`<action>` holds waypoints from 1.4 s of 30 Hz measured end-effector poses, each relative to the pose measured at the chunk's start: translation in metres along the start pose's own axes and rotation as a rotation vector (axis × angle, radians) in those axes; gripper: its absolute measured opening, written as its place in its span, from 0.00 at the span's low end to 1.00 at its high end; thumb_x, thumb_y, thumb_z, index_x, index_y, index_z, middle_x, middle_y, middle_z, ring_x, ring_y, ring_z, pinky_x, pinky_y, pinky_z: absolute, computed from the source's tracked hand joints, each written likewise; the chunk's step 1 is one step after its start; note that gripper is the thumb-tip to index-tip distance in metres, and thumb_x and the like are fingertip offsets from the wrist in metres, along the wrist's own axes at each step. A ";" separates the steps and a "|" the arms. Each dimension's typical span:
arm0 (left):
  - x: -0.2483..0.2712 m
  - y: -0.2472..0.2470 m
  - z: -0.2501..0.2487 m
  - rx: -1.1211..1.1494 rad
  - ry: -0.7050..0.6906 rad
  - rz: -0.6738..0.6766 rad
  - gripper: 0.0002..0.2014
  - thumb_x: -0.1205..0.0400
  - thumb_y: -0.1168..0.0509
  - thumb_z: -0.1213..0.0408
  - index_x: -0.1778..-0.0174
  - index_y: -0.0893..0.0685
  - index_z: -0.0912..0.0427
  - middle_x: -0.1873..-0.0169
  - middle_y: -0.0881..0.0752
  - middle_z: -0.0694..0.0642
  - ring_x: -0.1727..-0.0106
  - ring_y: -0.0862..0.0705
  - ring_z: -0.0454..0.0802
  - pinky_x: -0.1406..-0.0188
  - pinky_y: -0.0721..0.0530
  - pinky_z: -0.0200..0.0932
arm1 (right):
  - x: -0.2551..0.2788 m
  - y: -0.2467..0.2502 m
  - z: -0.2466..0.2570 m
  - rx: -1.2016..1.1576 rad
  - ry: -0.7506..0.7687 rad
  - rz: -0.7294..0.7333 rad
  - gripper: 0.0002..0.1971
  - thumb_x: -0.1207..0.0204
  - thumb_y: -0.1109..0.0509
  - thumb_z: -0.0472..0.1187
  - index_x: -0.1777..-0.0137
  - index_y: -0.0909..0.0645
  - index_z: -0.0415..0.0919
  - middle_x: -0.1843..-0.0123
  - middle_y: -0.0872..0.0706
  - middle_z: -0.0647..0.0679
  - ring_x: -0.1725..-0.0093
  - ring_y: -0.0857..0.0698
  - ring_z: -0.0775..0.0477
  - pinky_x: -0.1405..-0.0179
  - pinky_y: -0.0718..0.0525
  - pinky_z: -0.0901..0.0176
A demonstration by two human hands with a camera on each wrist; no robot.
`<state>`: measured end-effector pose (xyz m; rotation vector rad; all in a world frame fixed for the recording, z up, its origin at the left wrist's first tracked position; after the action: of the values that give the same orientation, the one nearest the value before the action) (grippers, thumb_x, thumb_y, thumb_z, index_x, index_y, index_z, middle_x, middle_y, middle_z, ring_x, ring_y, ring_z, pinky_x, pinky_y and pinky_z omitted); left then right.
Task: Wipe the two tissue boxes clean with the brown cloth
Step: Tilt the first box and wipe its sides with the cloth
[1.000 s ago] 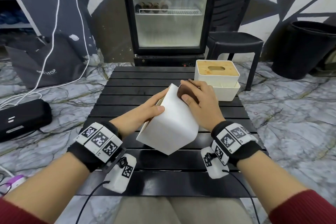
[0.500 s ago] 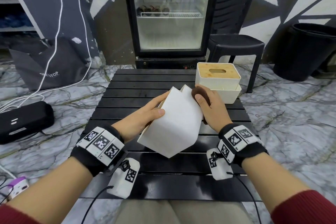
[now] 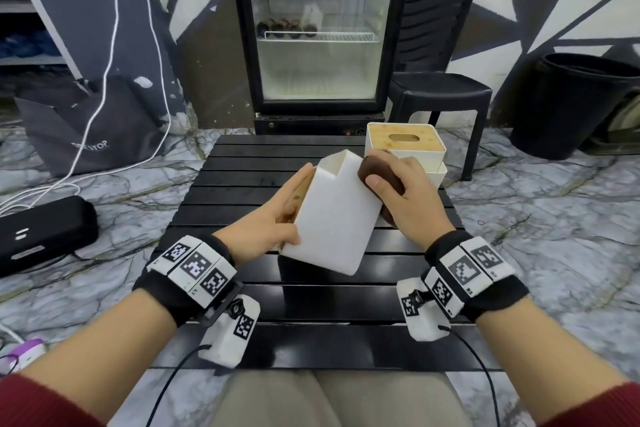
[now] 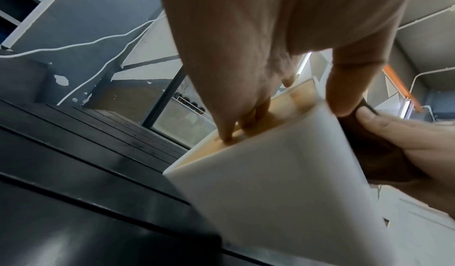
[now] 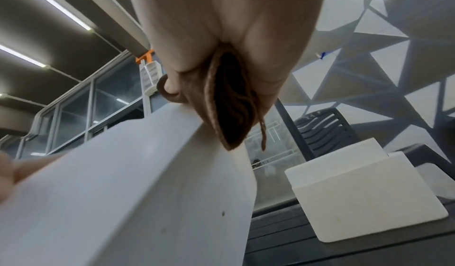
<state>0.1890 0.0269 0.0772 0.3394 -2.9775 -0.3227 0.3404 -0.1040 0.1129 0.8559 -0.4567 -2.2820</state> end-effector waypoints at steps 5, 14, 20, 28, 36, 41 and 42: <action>-0.004 -0.003 0.009 -0.020 -0.044 -0.010 0.47 0.23 0.42 0.84 0.23 0.51 0.29 0.35 0.22 0.45 0.43 0.17 0.39 0.49 0.18 0.38 | 0.016 -0.004 0.012 0.023 0.100 0.059 0.20 0.24 0.32 0.40 0.32 0.26 0.55 0.50 0.30 0.55 0.43 0.28 0.56 0.43 0.39 0.87; -0.002 0.007 0.023 0.120 -0.007 -0.143 0.28 0.20 0.41 0.46 0.23 0.38 0.34 0.33 0.19 0.45 0.36 0.18 0.48 0.46 0.21 0.45 | 0.046 -0.027 0.024 0.012 0.200 0.242 0.22 0.26 0.30 0.42 0.36 0.27 0.63 0.39 0.30 0.49 0.37 0.28 0.52 0.35 0.37 0.79; -0.002 0.015 0.043 0.116 0.024 -0.164 0.27 0.16 0.41 0.57 0.22 0.39 0.33 0.33 0.19 0.38 0.39 0.16 0.41 0.56 0.18 0.31 | 0.056 -0.037 0.024 -0.010 0.219 0.284 0.20 0.26 0.32 0.47 0.35 0.27 0.62 0.37 0.33 0.53 0.37 0.33 0.65 0.36 0.37 0.81; -0.002 0.022 0.047 0.070 0.063 -0.110 0.30 0.27 0.33 0.52 0.30 0.33 0.23 0.39 0.14 0.43 0.40 0.15 0.45 0.50 0.19 0.35 | 0.061 -0.040 0.013 -0.041 0.176 0.298 0.20 0.27 0.35 0.50 0.36 0.29 0.68 0.35 0.36 0.60 0.39 0.32 0.65 0.37 0.32 0.76; -0.008 0.020 0.046 0.072 0.049 -0.001 0.37 0.31 0.31 0.53 0.25 0.33 0.32 0.33 0.18 0.44 0.35 0.18 0.47 0.39 0.22 0.42 | 0.045 -0.032 -0.006 -0.054 0.102 0.214 0.18 0.27 0.36 0.52 0.39 0.30 0.73 0.33 0.36 0.61 0.43 0.29 0.60 0.37 0.31 0.69; -0.009 0.019 0.043 0.052 0.052 0.043 0.33 0.30 0.32 0.53 0.30 0.31 0.25 0.34 0.17 0.42 0.38 0.17 0.41 0.51 0.19 0.30 | 0.033 -0.027 -0.021 -0.073 0.069 0.166 0.19 0.25 0.35 0.50 0.39 0.30 0.73 0.34 0.36 0.66 0.42 0.29 0.58 0.36 0.32 0.72; -0.010 0.019 0.043 0.049 0.055 0.044 0.33 0.31 0.32 0.52 0.30 0.31 0.24 0.34 0.18 0.42 0.37 0.17 0.41 0.49 0.19 0.31 | 0.030 -0.026 -0.023 -0.082 0.069 0.157 0.19 0.24 0.34 0.48 0.39 0.30 0.72 0.35 0.36 0.66 0.41 0.29 0.61 0.36 0.33 0.74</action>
<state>0.1879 0.0557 0.0385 0.2830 -2.9378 -0.2322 0.3272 -0.1076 0.0690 0.8250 -0.3827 -2.1067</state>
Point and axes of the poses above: each hand's wrist, its own x-axis away from the middle knuckle, its own y-axis out of the back of the hand, z = x × y, the point moved 6 cm from there along -x, towards the middle knuckle
